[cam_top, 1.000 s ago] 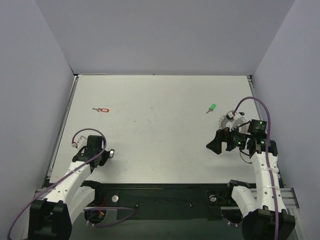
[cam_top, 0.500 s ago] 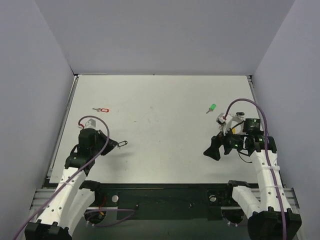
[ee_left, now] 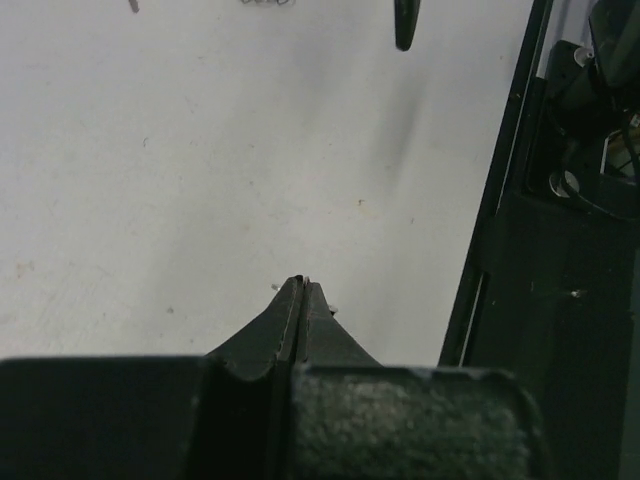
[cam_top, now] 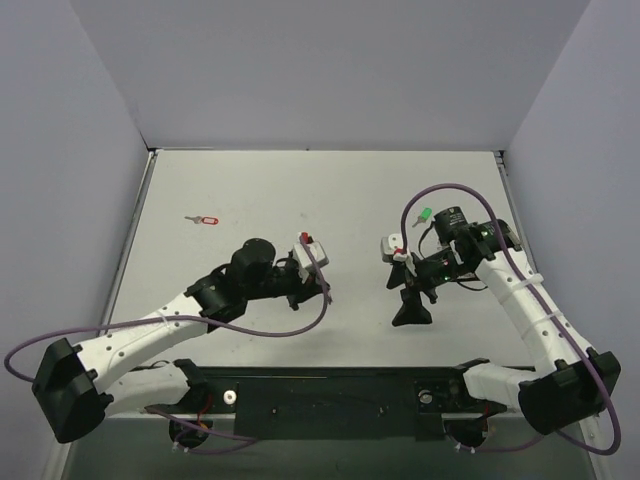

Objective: Put the keys on the keyring

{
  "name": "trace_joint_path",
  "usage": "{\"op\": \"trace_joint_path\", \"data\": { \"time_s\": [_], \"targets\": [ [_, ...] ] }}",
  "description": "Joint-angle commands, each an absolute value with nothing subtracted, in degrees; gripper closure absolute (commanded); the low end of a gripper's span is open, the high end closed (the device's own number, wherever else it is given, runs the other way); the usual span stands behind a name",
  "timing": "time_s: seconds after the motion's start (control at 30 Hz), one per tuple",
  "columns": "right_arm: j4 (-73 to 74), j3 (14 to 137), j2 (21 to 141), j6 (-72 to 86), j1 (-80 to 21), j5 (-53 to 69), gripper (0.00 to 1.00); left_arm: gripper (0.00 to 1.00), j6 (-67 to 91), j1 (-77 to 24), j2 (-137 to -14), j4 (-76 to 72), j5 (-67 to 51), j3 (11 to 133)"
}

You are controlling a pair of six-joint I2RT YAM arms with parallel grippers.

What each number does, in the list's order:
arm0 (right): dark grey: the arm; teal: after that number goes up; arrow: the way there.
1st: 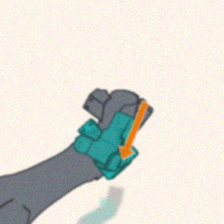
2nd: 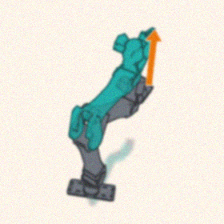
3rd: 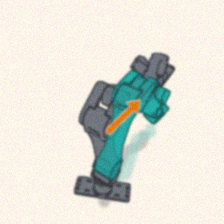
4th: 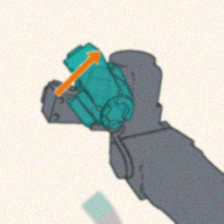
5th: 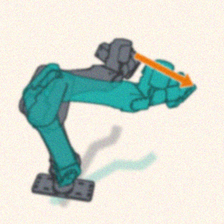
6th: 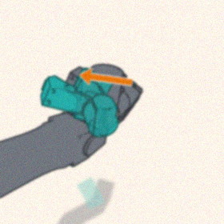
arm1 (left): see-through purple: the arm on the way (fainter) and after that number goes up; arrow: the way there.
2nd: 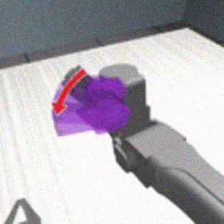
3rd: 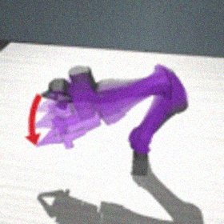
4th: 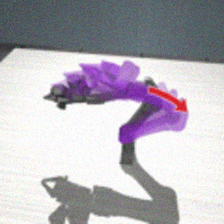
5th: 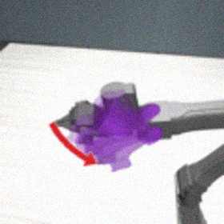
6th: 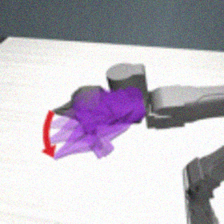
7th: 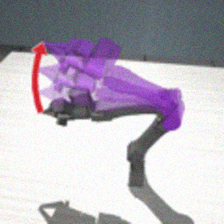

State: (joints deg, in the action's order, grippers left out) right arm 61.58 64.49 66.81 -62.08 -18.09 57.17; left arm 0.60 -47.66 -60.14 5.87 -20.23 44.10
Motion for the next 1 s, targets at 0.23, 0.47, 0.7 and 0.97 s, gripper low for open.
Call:
{"op": "trace_joint_path", "data": {
  "time_s": [0.23, 0.47, 0.7, 0.97],
  "targets": [
    [49.67, 60.92, 67.41, -45.55, -18.9, 57.05, 0.25, 1.0, -6.33, -51.68, -70.22, -30.73, -30.05, 37.27],
    [46.84, 59.06, 64.95, -52.51, -19.07, 55.71, 0.31, 1.0, -1.58, -54.04, -71.81, -38.14, -31.73, 35.42],
    [50.1, 60.91, 63.38, -59.68, -21.79, 56.42, 0.38, 1.0, 1.39, -58.54, -69.61, -41.11, -26.03, 33.49],
    [51.5, 56.08, 55.82, -56.43, -19.25, 65.9, 0.55, 1.0, 10.63, -64.06, -62.67, -47.55, -11.09, 26.2]
  ]
}}
